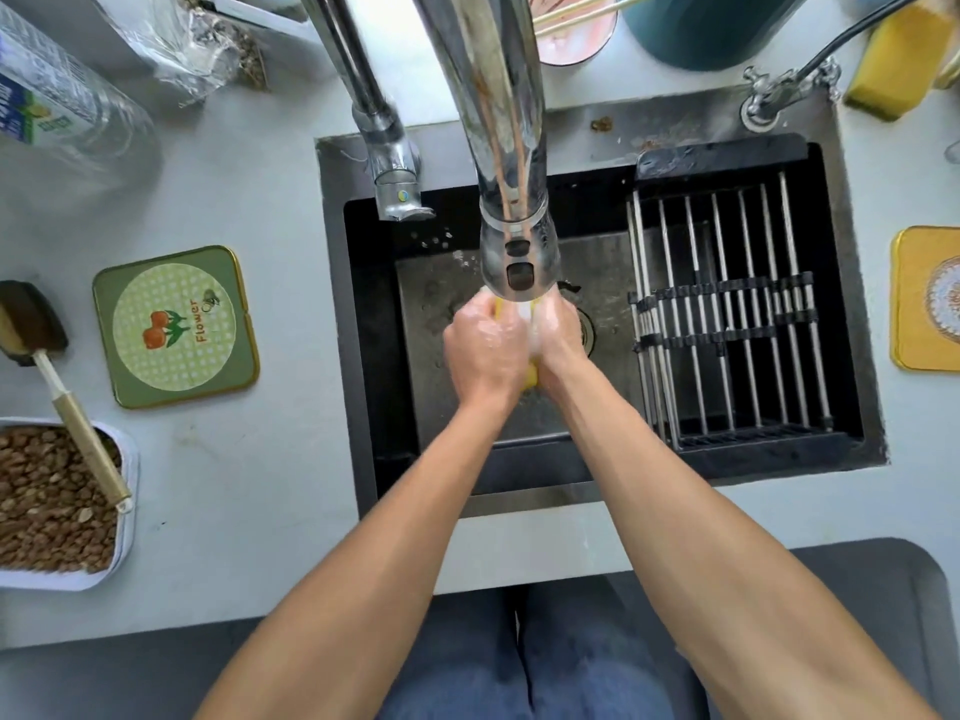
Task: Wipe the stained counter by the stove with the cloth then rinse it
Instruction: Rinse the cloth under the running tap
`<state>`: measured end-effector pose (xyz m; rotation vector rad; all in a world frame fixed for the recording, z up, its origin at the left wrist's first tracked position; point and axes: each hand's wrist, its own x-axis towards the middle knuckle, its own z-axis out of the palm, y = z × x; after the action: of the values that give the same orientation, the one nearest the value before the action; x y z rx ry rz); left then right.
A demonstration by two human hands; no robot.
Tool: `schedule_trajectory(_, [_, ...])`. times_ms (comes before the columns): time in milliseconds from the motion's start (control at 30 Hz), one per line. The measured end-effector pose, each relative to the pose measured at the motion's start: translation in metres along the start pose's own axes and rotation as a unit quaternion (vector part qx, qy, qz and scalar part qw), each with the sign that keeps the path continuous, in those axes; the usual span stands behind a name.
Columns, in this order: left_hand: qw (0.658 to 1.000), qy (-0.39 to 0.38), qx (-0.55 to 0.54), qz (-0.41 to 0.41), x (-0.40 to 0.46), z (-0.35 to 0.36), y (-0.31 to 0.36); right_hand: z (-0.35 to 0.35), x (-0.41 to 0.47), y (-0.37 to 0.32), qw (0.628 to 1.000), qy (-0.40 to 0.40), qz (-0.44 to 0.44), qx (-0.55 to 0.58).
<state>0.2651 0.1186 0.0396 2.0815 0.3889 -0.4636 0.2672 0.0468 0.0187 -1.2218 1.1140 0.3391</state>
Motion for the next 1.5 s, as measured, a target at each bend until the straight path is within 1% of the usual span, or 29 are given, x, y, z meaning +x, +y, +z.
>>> schedule_trajectory(33, [1.0,-0.008,-0.006,0.0,-0.007,0.006,0.007,0.001,0.001,0.002,0.998,0.011,-0.009,-0.066])
schedule_trajectory(67, [1.0,-0.011,0.003,0.004,-0.01,0.01,0.011,0.001,0.001,0.007,0.997,0.011,0.005,-0.072])
schedule_trajectory(100, [1.0,-0.003,0.017,0.013,-0.009,0.01,0.014,0.003,-0.003,0.011,0.999,-0.018,0.028,-0.022])
schedule_trajectory(133, [0.999,0.007,0.03,0.018,-0.003,0.008,0.014,0.003,-0.005,0.015,0.997,-0.06,0.029,0.045])
schedule_trajectory(200, [0.998,0.005,0.063,0.009,0.015,-0.001,0.003,0.004,-0.012,0.018,0.991,-0.061,0.037,0.116])
schedule_trajectory(233, [0.997,0.007,0.076,-0.004,0.024,-0.007,-0.004,0.005,-0.013,0.018,0.988,-0.062,0.047,0.13])
schedule_trajectory(267, [0.996,0.012,0.085,-0.02,0.03,-0.013,-0.012,0.009,-0.015,0.016,0.99,-0.058,0.045,0.118])
schedule_trajectory(333, [0.997,0.013,0.069,-0.039,0.032,-0.019,-0.023,0.007,-0.011,0.01,0.99,-0.047,0.032,0.127])
schedule_trajectory(400, [0.999,0.006,0.03,-0.02,0.018,-0.017,-0.021,0.003,-0.008,0.004,0.988,-0.025,0.036,0.148])
schedule_trajectory(467, [0.999,-0.005,0.028,0.03,-0.002,-0.003,-0.008,-0.001,-0.009,0.01,0.991,-0.002,0.045,0.123])
schedule_trajectory(533, [0.993,0.027,0.086,0.08,-0.009,0.007,0.002,0.002,-0.016,0.018,0.995,-0.018,0.057,0.079])
schedule_trajectory(567, [0.99,0.041,0.107,0.088,-0.005,0.005,0.005,0.004,-0.021,0.02,0.996,-0.028,0.057,0.067])
schedule_trajectory(600, [0.988,0.036,0.119,0.087,0.003,0.002,0.004,0.007,-0.023,0.019,0.998,-0.023,0.036,0.051])
schedule_trajectory(667, [0.989,0.005,0.136,0.059,0.024,-0.009,-0.01,0.007,-0.021,0.014,0.992,-0.05,0.06,0.098])
schedule_trajectory(733, [0.989,-0.003,0.149,0.021,0.032,-0.02,-0.023,0.004,-0.019,0.004,0.994,-0.04,0.043,0.096])
schedule_trajectory(767, [0.99,0.001,0.137,0.024,0.028,-0.02,-0.024,0.001,-0.017,0.001,0.994,-0.024,0.039,0.101])
schedule_trajectory(800, [0.991,0.007,0.125,0.041,0.019,-0.016,-0.021,-0.002,-0.014,0.001,0.993,-0.008,0.037,0.111])
schedule_trajectory(867, [0.99,0.003,0.112,0.087,-0.004,0.001,-0.005,-0.013,-0.009,0.012,0.995,0.016,0.041,0.085])
schedule_trajectory(933, [0.985,0.007,0.115,0.13,-0.019,0.016,0.007,-0.017,-0.012,0.024,0.997,0.001,0.061,0.054])
schedule_trajectory(967, [0.986,0.006,0.112,0.121,-0.018,0.015,0.011,-0.016,-0.016,0.027,0.995,-0.006,0.079,0.056])
schedule_trajectory(1067, [0.994,-0.004,0.095,0.05,0.012,-0.001,0.001,-0.009,-0.02,0.015,0.993,-0.01,0.08,0.092])
schedule_trajectory(1100, [0.993,-0.016,0.108,0.035,0.019,-0.008,-0.007,-0.007,-0.021,0.008,0.992,-0.019,0.075,0.098])
schedule_trajectory(1167, [0.993,-0.024,0.117,0.019,0.021,-0.017,-0.018,-0.007,-0.015,-0.002,0.996,-0.03,0.03,0.083])
schedule_trajectory(1200, [0.995,-0.011,0.094,0.013,0.015,-0.016,-0.018,-0.008,-0.011,-0.006,0.997,-0.019,0.014,0.075])
schedule_trajectory(1267, [1.0,0.019,0.021,-0.007,0.0,-0.009,-0.008,-0.009,-0.008,-0.009,0.996,0.004,0.017,0.085])
schedule_trajectory(1333, [1.0,0.02,0.003,0.016,-0.01,0.003,0.006,-0.01,-0.007,-0.003,0.998,0.015,0.015,0.06])
schedule_trajectory(1400, [0.997,-0.002,0.048,0.056,-0.012,0.008,0.017,-0.011,-0.009,0.02,0.998,-0.015,0.052,0.041])
schedule_trajectory(1467, [0.997,-0.008,0.064,0.047,-0.002,0.004,0.012,-0.008,-0.021,0.024,0.991,-0.039,0.101,0.074])
schedule_trajectory(1500, [0.997,-0.006,0.069,0.028,0.007,0.0,0.004,-0.005,-0.021,0.022,0.989,-0.047,0.1,0.094])
